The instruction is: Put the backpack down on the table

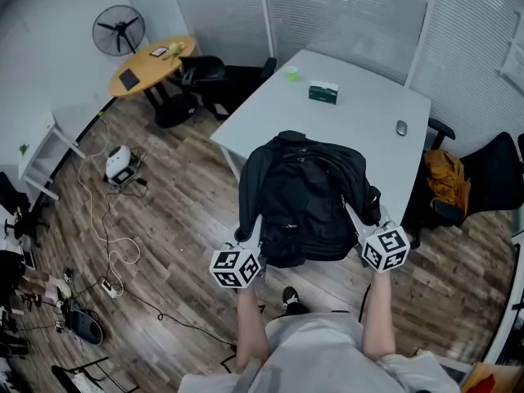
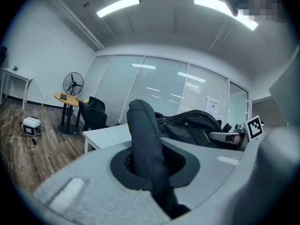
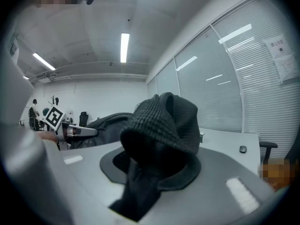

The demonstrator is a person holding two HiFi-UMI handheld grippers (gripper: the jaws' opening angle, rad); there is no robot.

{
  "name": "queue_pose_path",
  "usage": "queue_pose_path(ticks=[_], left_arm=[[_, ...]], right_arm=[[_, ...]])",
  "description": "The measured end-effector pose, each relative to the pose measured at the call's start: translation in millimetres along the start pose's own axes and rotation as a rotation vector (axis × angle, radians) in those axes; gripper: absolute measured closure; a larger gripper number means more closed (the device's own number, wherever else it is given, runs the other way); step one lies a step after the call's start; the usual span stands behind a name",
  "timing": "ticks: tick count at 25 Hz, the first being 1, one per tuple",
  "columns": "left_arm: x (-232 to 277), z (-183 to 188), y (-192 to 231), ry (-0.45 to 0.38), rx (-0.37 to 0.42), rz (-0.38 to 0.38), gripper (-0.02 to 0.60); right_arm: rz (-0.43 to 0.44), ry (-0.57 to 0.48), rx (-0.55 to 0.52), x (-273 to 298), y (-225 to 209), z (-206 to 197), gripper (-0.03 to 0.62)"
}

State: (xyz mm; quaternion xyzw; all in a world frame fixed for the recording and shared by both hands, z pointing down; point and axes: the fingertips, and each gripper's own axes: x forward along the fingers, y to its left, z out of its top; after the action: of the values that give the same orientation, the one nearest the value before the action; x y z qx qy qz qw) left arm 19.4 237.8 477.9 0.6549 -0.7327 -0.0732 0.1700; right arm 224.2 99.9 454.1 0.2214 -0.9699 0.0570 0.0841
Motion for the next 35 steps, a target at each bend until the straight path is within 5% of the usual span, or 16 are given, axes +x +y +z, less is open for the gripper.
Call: queue_pose_path(ticks=[19, 35], left_arm=[[35, 38, 112, -0.023, -0.023, 0.062, 0.552], [190, 78, 191, 0.056, -0.015, 0.021, 0.552]], right_arm=[[0.067, 0.014, -0.023, 138, 26, 16, 0.488], [0.037, 0.039, 0.042, 287, -60, 26, 0.488]])
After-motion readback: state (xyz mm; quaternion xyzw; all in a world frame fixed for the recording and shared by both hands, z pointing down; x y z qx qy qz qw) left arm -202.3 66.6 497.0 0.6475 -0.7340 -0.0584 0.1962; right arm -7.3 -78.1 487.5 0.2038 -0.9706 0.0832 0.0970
